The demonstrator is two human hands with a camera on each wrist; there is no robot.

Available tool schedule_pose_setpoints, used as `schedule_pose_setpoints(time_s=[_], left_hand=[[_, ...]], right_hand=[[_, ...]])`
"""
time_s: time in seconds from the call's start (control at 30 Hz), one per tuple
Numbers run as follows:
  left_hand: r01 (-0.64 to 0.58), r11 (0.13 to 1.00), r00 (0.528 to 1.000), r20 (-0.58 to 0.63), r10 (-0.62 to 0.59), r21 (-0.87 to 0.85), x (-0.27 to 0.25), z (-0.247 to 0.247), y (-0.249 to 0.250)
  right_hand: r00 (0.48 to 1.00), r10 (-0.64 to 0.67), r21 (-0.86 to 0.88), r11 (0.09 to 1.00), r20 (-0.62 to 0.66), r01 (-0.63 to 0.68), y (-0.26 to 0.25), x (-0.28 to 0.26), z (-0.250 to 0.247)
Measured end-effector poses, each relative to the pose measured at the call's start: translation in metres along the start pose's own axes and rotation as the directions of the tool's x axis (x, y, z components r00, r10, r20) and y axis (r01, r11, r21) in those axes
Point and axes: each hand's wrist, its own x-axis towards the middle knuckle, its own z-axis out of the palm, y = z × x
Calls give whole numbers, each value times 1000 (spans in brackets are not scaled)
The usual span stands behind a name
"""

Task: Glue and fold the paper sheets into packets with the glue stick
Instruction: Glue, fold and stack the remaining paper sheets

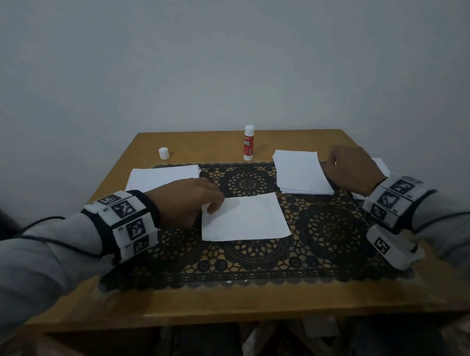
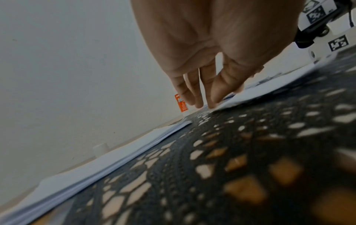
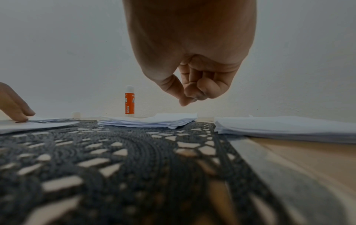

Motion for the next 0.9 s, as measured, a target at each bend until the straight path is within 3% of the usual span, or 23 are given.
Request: schedule_pose_setpoints(time_s=[0.13, 0.3, 0.4, 0.57, 0.7, 0.9], left_hand=[[82, 995, 996, -30, -84, -62, -3, 1, 8], [183, 982, 974, 145, -175, -41, -2, 2, 21], [191, 981, 972, 147, -183, -42, 0, 4, 21], [198, 977, 973, 136, -186, -82, 1, 4, 18], [196, 976, 974, 130, -183, -93, 3, 4, 14], [188, 974, 976, 131, -171, -127, 2, 3, 10]], right_hand=[[1000, 21, 0, 1000, 10, -21, 2, 2, 2], [999, 25, -13, 1000, 29, -25, 1, 2, 1], [999, 24, -25, 999, 41, -23, -1, 1, 0], [989, -115, -52, 991, 96, 121, -16, -2, -4], [974, -207, 62, 977, 89, 202, -55, 15, -5], [986, -71, 353, 936, 147, 15, -114, 49, 7]])
